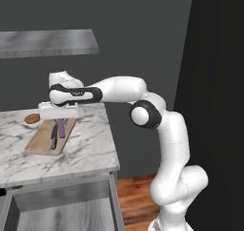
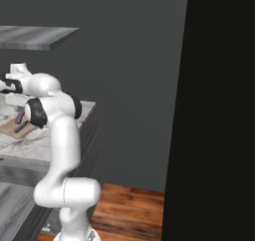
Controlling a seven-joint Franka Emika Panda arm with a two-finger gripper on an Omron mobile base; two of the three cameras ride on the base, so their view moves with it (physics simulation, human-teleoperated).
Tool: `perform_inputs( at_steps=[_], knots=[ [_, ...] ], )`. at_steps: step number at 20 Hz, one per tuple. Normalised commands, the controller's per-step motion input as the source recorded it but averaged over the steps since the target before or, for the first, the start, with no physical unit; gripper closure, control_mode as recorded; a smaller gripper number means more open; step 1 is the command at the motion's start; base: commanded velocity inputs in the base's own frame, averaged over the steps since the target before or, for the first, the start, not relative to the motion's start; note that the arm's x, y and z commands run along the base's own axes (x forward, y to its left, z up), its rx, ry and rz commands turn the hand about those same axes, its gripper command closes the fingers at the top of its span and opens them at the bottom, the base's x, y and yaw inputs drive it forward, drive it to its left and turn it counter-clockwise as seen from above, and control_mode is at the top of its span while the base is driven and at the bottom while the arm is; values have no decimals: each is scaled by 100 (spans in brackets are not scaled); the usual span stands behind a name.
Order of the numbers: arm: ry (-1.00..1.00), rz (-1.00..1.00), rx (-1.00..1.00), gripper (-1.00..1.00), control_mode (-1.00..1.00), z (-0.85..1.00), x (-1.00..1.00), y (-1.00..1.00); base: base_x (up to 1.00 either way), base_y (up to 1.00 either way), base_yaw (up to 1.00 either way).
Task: Open the drawer on the left and place the cutting tools on the cutting board.
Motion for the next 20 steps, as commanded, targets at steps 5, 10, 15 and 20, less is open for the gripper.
perform_inputs(
  at_steps=[5, 10, 15, 20],
  knots=[
    [0, 0, 0, 100, -100, -43, 29, 17, 0, 0, 0],
    [0, 0, 0, 100, -100, -47, 4, 0, 0, 0, 0],
    [0, 0, 0, 100, -100, -41, -17, -5, 0, 0, 0],
    [0, 0, 1, 100, -100, -31, -10, -3, 0, 0, 0]
  ],
)
